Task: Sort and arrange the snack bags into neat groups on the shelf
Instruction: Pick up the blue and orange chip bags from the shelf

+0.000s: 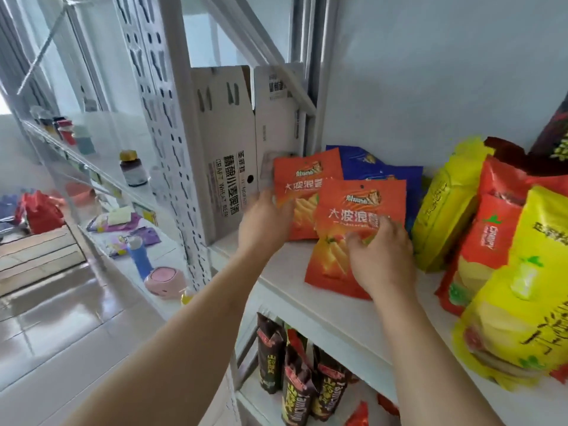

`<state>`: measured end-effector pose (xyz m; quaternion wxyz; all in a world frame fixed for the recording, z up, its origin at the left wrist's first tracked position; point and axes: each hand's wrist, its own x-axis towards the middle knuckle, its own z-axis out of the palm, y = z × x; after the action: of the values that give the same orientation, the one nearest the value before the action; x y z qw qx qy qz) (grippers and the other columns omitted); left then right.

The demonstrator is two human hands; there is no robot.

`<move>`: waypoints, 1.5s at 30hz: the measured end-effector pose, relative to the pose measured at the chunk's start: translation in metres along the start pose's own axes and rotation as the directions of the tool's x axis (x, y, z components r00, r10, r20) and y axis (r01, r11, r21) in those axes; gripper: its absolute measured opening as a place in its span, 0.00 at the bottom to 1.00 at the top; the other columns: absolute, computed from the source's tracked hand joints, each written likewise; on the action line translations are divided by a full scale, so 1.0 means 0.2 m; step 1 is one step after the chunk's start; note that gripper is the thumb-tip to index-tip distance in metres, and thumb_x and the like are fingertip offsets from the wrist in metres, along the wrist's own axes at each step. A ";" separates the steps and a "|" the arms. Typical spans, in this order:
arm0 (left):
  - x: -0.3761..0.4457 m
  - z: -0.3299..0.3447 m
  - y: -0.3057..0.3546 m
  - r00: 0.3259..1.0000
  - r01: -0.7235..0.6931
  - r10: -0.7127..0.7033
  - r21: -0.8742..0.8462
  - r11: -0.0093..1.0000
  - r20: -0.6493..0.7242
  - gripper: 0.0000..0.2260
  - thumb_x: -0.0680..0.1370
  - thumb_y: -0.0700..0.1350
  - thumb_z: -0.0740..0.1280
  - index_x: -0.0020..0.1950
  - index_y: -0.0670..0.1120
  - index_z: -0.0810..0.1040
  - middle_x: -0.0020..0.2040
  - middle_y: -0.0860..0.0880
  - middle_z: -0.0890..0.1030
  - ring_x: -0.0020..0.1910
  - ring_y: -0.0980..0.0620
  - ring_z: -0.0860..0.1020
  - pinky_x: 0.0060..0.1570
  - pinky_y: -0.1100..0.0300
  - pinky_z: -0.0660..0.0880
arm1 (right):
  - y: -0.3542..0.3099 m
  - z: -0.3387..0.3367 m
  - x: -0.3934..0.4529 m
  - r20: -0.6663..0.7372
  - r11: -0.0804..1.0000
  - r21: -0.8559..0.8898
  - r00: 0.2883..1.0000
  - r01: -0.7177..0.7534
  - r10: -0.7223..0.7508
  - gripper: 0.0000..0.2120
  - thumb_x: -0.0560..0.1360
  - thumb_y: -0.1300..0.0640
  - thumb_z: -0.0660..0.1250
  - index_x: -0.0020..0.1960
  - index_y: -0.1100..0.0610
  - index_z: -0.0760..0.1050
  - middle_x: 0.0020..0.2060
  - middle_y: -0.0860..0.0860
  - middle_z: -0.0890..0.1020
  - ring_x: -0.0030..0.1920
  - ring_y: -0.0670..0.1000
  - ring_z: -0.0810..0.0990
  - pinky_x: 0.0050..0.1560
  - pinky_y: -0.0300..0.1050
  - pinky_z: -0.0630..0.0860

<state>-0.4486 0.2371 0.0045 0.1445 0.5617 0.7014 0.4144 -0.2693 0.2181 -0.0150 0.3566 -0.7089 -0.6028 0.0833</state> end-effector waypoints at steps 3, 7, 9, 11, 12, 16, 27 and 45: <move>0.28 0.09 -0.06 0.994 0.086 -0.061 -0.280 0.956 0.095 0.23 0.75 0.64 0.62 0.67 0.56 0.75 0.59 0.48 0.82 0.58 0.43 0.81 0.59 0.43 0.78 | -0.05 0.07 0.07 -0.046 0.991 -0.112 0.996 -0.079 0.074 0.33 0.77 0.39 0.61 0.75 0.55 0.62 0.75 0.57 0.62 0.74 0.61 0.61 0.72 0.59 0.61; 0.56 0.24 -0.12 0.963 0.228 -0.109 -0.531 0.816 0.246 0.13 0.73 0.62 0.65 0.56 0.62 0.74 0.51 0.50 0.86 0.50 0.43 0.85 0.57 0.41 0.80 | -0.14 0.15 0.16 -0.121 0.977 -0.163 0.986 -0.136 0.117 0.32 0.79 0.39 0.59 0.77 0.55 0.60 0.78 0.58 0.56 0.77 0.60 0.53 0.75 0.60 0.54; 0.60 0.23 -0.08 0.943 0.298 -0.147 -0.562 0.771 0.299 0.12 0.78 0.59 0.65 0.58 0.56 0.78 0.50 0.50 0.86 0.49 0.46 0.85 0.58 0.45 0.80 | -0.17 0.19 0.20 -0.153 0.973 -0.162 0.978 -0.164 0.139 0.30 0.80 0.40 0.58 0.77 0.54 0.60 0.79 0.58 0.54 0.78 0.60 0.50 0.75 0.61 0.52; 0.63 0.24 -0.07 0.917 0.365 -0.170 -0.586 0.723 0.362 0.15 0.80 0.59 0.64 0.60 0.52 0.80 0.48 0.51 0.87 0.47 0.48 0.85 0.57 0.47 0.80 | -0.21 0.22 0.25 -0.194 0.971 -0.151 0.969 -0.185 0.154 0.28 0.80 0.42 0.59 0.76 0.54 0.62 0.79 0.57 0.53 0.78 0.60 0.49 0.75 0.61 0.52; 0.64 0.25 -0.07 0.915 0.373 -0.173 -0.604 0.704 0.364 0.16 0.80 0.60 0.63 0.58 0.52 0.80 0.46 0.51 0.87 0.45 0.49 0.86 0.56 0.48 0.81 | -0.23 0.24 0.27 -0.211 0.971 -0.138 0.964 -0.193 0.161 0.27 0.80 0.43 0.59 0.76 0.53 0.62 0.79 0.57 0.52 0.78 0.60 0.48 0.75 0.62 0.52; 0.64 0.24 -0.07 0.940 0.315 -0.128 -0.655 0.687 0.318 0.19 0.80 0.64 0.62 0.47 0.50 0.82 0.43 0.50 0.87 0.44 0.50 0.85 0.53 0.53 0.80 | -0.33 0.31 0.35 -0.211 0.969 -0.095 0.956 -0.230 0.206 0.26 0.81 0.45 0.58 0.77 0.53 0.60 0.79 0.56 0.50 0.78 0.59 0.46 0.75 0.63 0.50; 0.68 0.24 -0.14 0.835 0.452 -0.011 -0.675 0.583 0.550 0.08 0.77 0.44 0.73 0.56 0.46 0.82 0.51 0.43 0.87 0.49 0.41 0.86 0.56 0.40 0.81 | -0.43 0.34 0.51 -0.101 0.907 0.357 0.956 -0.223 0.275 0.24 0.82 0.50 0.58 0.76 0.57 0.63 0.76 0.56 0.61 0.76 0.58 0.59 0.75 0.57 0.59; 0.71 0.17 -0.24 0.843 0.502 -0.096 -0.709 0.494 0.530 0.08 0.80 0.39 0.68 0.58 0.42 0.81 0.51 0.40 0.86 0.44 0.42 0.85 0.49 0.46 0.82 | -0.15 0.15 0.53 -0.179 0.900 0.028 0.884 -0.435 0.433 0.35 0.78 0.41 0.62 0.79 0.51 0.52 0.79 0.55 0.50 0.77 0.63 0.53 0.74 0.62 0.56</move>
<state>-0.5043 0.3782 -0.0138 0.6107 0.3665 0.4612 0.5291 -0.2818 0.3284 0.0148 0.3773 -0.8327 -0.3946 0.0923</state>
